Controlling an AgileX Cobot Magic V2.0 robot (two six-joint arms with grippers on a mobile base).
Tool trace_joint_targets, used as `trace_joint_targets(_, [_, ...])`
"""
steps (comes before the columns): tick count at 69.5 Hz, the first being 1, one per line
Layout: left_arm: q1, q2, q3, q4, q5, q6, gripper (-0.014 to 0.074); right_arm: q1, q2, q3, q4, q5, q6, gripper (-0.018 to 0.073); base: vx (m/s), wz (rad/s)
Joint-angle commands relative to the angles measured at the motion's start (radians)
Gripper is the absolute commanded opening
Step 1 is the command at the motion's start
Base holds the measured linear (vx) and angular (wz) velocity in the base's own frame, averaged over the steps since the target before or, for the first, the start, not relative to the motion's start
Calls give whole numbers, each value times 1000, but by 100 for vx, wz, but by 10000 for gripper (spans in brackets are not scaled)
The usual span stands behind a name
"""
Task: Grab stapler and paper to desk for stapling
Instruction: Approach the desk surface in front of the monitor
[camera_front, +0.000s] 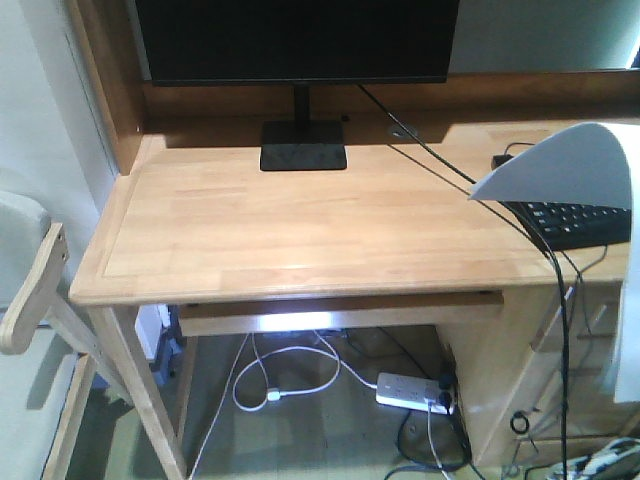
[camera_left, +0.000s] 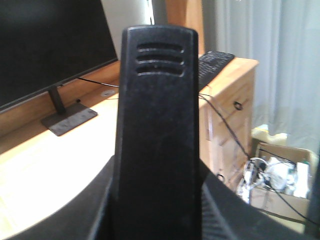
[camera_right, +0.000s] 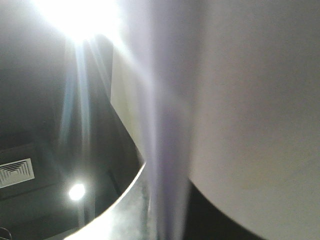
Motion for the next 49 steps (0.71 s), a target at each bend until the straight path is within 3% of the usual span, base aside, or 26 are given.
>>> trace_joint_targets(1, [-1, 19, -24, -16, -118, -5, -6, -2, 11, -24, -13, -45, -8, -6, 30, 2])
trace_joint_targets(49, [-1, 19, -24, -16, -118, -5, -6, -2, 11, -24, -13, -45, -8, -6, 26, 7])
